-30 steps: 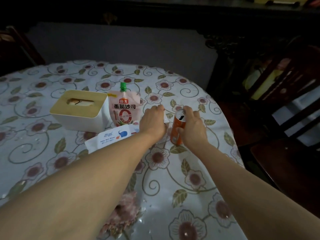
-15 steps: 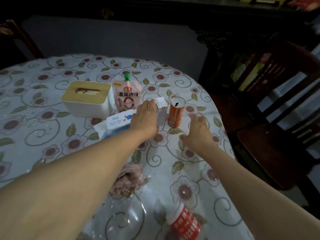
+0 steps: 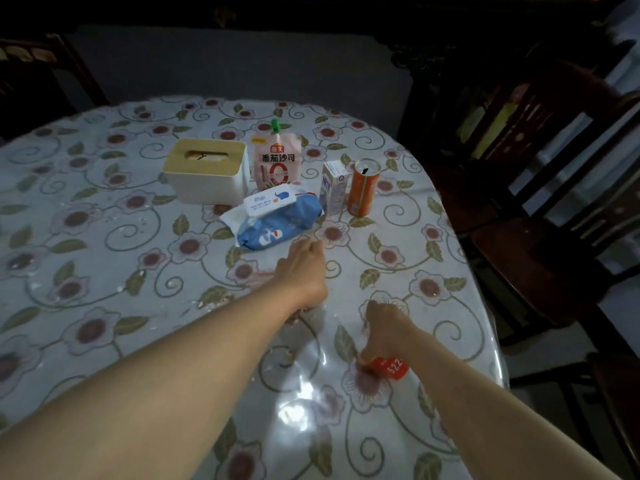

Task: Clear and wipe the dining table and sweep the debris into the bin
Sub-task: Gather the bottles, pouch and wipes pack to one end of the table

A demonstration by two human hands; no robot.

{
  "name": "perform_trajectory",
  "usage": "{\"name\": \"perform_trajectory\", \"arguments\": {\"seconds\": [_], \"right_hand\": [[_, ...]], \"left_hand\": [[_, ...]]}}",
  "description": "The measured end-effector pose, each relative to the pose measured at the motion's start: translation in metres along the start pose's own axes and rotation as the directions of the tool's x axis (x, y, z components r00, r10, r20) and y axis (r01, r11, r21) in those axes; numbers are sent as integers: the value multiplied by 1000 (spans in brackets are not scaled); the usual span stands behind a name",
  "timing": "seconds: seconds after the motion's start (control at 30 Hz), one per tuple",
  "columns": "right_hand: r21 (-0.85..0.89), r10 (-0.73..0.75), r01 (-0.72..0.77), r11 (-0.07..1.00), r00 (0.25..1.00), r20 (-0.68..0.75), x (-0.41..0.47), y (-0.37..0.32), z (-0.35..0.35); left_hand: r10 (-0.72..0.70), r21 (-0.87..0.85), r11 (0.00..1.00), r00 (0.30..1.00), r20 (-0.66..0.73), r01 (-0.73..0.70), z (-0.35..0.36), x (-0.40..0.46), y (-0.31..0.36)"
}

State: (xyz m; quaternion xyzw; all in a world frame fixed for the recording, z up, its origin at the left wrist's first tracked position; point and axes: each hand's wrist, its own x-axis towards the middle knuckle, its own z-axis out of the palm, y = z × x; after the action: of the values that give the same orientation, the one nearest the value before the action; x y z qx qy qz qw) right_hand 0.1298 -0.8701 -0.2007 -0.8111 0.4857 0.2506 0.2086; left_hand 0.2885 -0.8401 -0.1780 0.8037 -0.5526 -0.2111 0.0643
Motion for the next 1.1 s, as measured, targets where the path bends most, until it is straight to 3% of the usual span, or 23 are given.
{"name": "perform_trajectory", "arguments": {"seconds": [0.17,0.27,0.37,0.6,0.9,0.97,1.03,1.1], "right_hand": [[326,45,55,944,955,-293,-2,-3,-39],[322,-17,121,939,952,-306,6,-8,-59],[474,35,166,865,921,-387,20,-11,-70],[553,141,216,805,836,-531,92,-32,-89],[518,175,140,844,840,-513,153,-45,-87],[497,223,118,859,789,-573,146,-46,-76],[439,217,174,881,677,-703,129,-50,-62],[355,29,349,867,677,-736,109,-60,-45]], "left_hand": [[-71,20,997,997,24,70,-6,-12,-16],[-106,11,994,994,11,106,-11,-12,-19],[-106,15,994,993,-49,107,-17,-3,-22],[-156,-18,988,977,-142,155,-22,29,-43],[-209,-48,977,977,-47,206,-15,49,-72],[-212,-56,976,977,-32,210,-12,47,-77],[-213,-66,975,977,-19,211,-10,43,-80],[-216,-52,975,976,-17,215,-11,36,-81]]}}
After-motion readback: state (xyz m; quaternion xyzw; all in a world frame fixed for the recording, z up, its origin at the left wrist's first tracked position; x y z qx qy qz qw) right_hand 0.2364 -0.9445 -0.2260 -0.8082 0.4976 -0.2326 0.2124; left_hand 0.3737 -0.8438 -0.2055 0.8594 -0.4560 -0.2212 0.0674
